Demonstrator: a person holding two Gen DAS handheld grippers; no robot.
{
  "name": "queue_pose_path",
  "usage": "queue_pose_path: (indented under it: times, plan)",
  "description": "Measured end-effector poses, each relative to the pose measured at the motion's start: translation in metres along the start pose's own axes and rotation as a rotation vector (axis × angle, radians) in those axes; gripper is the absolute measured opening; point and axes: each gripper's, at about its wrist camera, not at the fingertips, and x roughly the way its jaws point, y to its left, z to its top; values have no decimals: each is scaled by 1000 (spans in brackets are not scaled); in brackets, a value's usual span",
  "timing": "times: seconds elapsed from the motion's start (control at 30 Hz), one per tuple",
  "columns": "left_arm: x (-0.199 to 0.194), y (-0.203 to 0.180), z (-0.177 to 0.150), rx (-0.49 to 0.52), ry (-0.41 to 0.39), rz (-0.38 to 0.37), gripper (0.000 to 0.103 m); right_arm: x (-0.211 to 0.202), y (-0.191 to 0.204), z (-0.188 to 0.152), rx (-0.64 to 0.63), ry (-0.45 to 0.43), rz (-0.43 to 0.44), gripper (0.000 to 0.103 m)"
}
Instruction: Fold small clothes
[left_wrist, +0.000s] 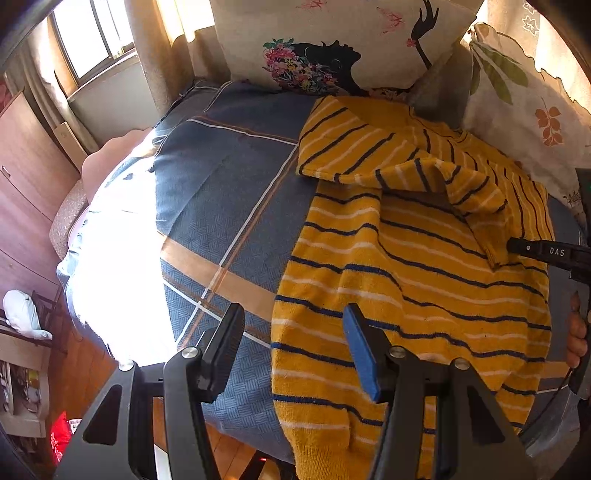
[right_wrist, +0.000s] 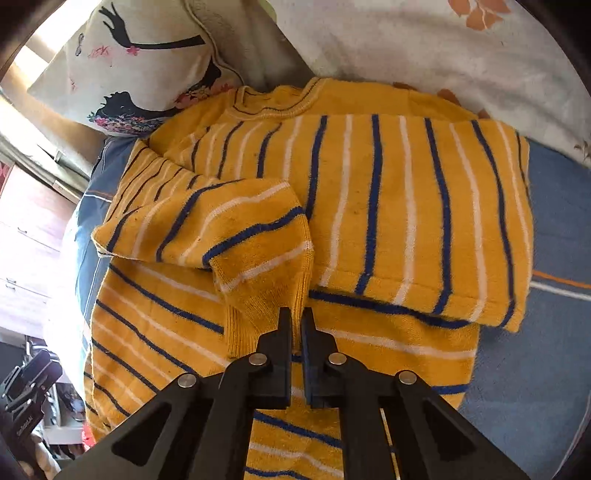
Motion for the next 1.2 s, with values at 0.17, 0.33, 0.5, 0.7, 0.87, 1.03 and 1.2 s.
queue_pose_path:
  times: [0.17, 0.33, 0.5, 0.7, 0.87, 1.03, 1.2]
  plan:
    - [0, 6, 2, -27, -10, 6, 54, -42, -28, 20, -6, -100, -111, 5]
    - [6, 5, 3, -36, 7, 4, 54, -35, -69, 43, 76, -85, -264, 7]
    - [6, 0, 2, -25, 9, 0, 55, -43, -72, 23, 122, -104, -203, 25]
    - [26, 14, -2, -99, 63, -36, 57, -50, -61, -21, 141, -107, -35, 31]
    - [37, 22, -11, -105, 116, 12, 57, -39, -43, -50, 105, -79, -1, 37]
    - [47, 28, -16, -80, 151, 15, 57, -40, -52, -87, 189, -66, -5, 38]
    - [64, 32, -15, -38, 180, -73, 57, -51, -58, -132, 286, -47, -93, 47]
